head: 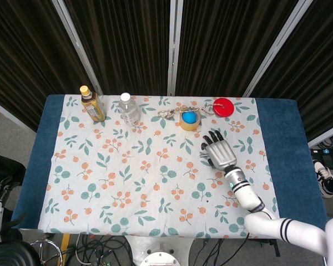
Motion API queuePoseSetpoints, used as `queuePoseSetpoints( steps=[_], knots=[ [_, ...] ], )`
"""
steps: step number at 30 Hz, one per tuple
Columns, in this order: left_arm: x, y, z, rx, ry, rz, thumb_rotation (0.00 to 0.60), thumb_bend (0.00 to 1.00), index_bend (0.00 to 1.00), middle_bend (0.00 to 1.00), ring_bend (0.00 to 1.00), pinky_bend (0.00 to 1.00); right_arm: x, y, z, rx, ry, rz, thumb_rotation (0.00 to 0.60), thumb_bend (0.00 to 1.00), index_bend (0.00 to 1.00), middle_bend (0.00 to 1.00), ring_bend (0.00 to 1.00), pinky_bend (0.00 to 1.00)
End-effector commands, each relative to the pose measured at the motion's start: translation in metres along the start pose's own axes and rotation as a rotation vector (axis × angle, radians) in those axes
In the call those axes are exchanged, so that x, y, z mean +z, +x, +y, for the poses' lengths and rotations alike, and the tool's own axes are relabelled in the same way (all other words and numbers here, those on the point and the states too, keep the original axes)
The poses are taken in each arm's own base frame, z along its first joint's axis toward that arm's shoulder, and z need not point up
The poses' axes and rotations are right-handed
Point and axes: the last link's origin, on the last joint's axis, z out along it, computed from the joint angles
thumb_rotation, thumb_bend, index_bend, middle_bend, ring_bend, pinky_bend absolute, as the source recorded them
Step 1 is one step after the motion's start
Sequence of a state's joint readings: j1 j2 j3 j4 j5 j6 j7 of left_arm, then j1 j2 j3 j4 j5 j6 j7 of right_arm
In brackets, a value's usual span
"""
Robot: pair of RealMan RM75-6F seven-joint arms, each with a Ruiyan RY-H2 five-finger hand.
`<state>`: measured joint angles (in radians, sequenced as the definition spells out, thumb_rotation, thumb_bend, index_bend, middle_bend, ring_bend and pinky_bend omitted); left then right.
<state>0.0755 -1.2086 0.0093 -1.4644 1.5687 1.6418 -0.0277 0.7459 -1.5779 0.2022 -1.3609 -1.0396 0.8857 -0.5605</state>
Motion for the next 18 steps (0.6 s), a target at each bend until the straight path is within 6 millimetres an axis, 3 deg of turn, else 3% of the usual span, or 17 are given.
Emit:
queuePoseSetpoints(
  steps=[1,18],
  knots=[
    [0.000,0.000,0.000,0.000,0.000,0.001,0.600,0.12,0.20,0.11,0.00,0.00,0.015,-0.011,-0.013,-0.014,0.005,-0.014,0.600,0.27,0.39,0.15,0.00,0.00],
    [-0.001,-0.001,-0.004,-0.004,0.016,-0.012,0.600,0.12,0.20,0.11,0.00,0.00,0.027,-0.028,-0.013,0.016,-0.020,-0.026,0.600,0.30,0.48,0.17,0.00,0.00]
  ],
)
